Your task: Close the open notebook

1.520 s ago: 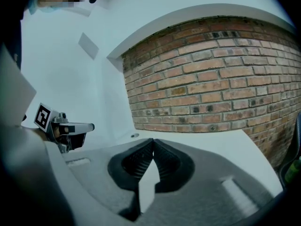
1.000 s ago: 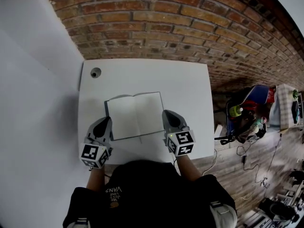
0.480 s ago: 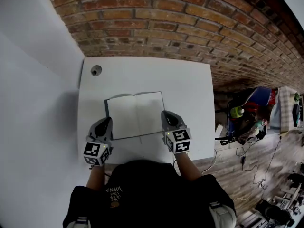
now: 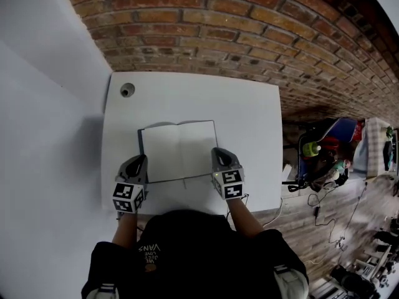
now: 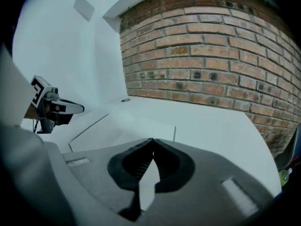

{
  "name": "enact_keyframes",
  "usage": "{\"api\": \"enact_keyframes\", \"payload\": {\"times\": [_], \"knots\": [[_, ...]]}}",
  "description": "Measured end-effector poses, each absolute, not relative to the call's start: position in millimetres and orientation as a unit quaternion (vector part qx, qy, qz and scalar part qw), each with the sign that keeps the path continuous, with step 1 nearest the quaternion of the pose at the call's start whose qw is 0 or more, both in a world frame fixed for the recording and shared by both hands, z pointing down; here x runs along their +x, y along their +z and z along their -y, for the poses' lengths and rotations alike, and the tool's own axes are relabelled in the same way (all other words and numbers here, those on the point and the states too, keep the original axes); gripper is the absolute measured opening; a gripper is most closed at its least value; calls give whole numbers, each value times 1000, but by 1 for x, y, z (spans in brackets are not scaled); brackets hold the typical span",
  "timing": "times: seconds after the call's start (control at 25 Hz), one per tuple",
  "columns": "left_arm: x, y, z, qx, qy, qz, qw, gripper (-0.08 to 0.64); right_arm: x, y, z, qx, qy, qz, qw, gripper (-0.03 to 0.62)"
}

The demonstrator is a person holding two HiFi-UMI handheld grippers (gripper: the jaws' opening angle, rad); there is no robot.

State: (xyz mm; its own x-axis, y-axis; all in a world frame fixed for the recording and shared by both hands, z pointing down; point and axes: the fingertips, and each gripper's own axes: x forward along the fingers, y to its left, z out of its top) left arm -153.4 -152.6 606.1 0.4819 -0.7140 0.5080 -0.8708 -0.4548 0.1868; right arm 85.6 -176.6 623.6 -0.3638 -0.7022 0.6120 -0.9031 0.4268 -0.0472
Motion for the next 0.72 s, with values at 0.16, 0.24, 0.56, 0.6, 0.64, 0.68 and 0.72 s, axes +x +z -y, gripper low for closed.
{"api": "enact_keyframes", "payload": {"times": [0.16,0.24,0.56,0.6,0.64,0.68,0.72], "knots": [[-158,621,150,826,194,476,232,11,87,636,174,497,196,799,275,-2],[-160,626,150,822,200,477,239,11,86,642,173,494,200,798,280,-2],[-173,651,146,789,217,500,283,12,85,661,166,485,214,793,301,-2],[-174,654,145,785,221,501,288,12,85,663,164,484,215,792,303,-2],[-175,656,144,782,224,502,293,12,85,665,163,482,217,792,306,-2],[-176,658,143,780,228,501,297,12,85,666,163,481,218,791,308,-2],[-176,660,142,778,231,499,302,12,85,668,162,480,219,791,310,-2]]}}
